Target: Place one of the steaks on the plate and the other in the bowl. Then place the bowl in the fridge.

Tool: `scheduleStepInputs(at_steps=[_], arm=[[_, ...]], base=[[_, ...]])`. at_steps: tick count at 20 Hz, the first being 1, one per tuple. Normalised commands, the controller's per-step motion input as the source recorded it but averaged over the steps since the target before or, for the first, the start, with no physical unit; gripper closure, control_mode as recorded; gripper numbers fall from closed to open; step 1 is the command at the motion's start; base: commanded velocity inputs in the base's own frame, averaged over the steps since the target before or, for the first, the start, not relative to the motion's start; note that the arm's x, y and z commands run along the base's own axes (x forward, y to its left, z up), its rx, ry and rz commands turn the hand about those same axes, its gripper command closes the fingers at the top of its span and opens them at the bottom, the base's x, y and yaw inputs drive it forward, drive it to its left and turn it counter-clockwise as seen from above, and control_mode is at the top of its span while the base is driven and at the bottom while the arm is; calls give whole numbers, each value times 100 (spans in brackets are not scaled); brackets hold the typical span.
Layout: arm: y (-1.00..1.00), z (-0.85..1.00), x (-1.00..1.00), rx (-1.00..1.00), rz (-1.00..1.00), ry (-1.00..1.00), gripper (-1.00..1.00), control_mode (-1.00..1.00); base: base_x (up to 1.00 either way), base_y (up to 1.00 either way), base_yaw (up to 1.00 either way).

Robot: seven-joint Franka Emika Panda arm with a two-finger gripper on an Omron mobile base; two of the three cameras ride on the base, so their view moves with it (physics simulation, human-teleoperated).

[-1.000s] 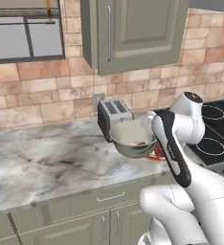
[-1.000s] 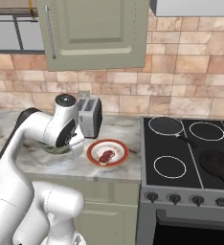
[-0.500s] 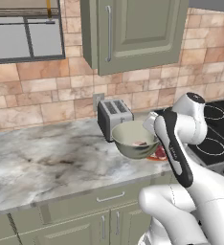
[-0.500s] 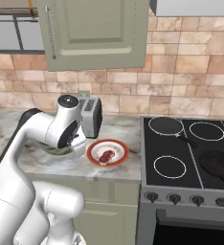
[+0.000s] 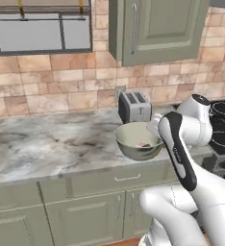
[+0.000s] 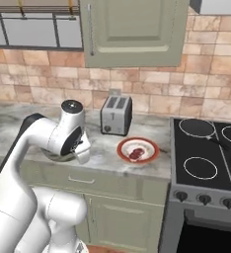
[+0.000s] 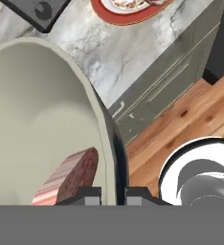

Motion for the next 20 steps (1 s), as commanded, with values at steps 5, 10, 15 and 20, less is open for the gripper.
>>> scheduleStepInputs(at_steps=[5,10,15,20], arm=[[0,0,0,0,0,0,100,100],[0,0,0,0,0,0,100,100],[0,0,0,0,0,0,100,100],[0,0,0,0,0,0,100,100]], base=[[-40,96,44],[0,100,70],[1,97,75],[0,100,69]])
